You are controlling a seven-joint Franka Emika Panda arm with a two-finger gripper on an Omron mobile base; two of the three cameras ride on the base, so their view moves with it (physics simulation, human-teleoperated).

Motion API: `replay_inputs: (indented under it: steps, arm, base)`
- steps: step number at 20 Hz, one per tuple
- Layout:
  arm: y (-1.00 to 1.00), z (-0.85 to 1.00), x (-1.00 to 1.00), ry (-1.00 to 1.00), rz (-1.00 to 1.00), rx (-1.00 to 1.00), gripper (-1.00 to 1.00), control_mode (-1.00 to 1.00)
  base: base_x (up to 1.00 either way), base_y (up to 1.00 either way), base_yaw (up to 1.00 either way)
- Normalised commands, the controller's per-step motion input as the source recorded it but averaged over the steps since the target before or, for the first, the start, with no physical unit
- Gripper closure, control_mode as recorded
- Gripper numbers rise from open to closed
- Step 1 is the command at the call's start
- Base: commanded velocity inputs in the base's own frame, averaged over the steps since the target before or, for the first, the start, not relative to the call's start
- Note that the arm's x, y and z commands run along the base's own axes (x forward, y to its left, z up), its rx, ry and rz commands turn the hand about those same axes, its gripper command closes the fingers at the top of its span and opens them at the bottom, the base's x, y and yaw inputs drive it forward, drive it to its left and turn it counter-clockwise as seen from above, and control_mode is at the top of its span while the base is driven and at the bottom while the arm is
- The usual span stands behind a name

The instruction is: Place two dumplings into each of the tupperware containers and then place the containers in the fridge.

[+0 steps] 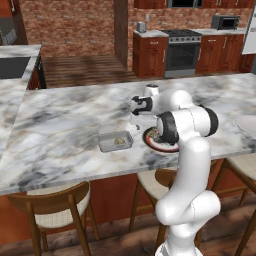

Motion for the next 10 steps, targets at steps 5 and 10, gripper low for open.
replay_inputs:
  steps: [5, 10]
  arm:
    - [-0.49, -0.18, 0.21, -0.06, 0.00, 0.00, -1.00, -1.00]
    - [-0.20, -0.21, 0.41, -0.05, 0.00, 0.00, -1.00, -1.00]
  base:
    - [0.00, 0.00, 0.00]
    - [0.00, 0.00, 0.00]
